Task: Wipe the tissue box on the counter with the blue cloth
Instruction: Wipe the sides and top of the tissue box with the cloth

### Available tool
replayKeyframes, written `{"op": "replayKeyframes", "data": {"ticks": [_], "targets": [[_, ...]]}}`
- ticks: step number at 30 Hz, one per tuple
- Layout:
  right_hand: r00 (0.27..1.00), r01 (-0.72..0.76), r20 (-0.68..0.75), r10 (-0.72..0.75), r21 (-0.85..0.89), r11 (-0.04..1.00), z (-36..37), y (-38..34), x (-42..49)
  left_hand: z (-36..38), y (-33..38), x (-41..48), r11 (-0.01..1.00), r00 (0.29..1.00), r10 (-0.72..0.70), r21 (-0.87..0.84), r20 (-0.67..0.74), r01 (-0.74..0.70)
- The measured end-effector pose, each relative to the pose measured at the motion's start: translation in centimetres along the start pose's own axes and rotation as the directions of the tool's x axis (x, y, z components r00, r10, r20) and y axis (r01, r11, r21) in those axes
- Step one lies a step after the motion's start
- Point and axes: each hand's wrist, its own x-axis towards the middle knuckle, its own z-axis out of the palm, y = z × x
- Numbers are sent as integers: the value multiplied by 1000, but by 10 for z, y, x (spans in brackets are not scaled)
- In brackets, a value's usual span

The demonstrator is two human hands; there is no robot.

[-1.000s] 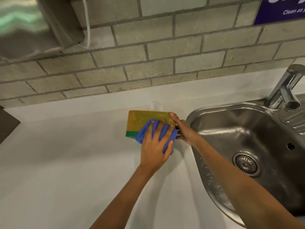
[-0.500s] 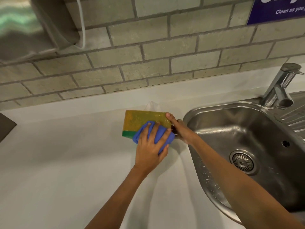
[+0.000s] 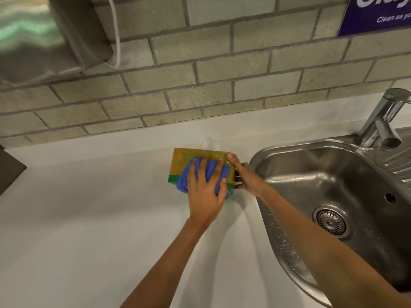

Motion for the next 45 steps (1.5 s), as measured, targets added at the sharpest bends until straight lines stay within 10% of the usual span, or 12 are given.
{"op": "replayKeyframes", "data": {"ticks": [6, 10, 18, 29, 45], "targets": [[998, 6, -56, -5, 16, 1000, 6, 0, 1, -6, -23, 32, 948, 951, -308, -94, -15, 305], [995, 72, -66, -71, 14, 997, 10, 1, -3, -5, -43, 46, 788, 797, -602, -200, -48, 583], [964, 148, -225, -144, 0, 989, 35, 6, -6, 2, -3, 6, 599, 640, -767, -394, -32, 697], [940, 293, -183, -288, -4, 956, 45, 20, -23, -8, 14, -18, 448, 631, -739, -527, 236, 722], [824, 439, -330, -461, -143, 887, 54, 28, -28, -9, -16, -1, 27, 351, -739, -496, 574, 868]]}}
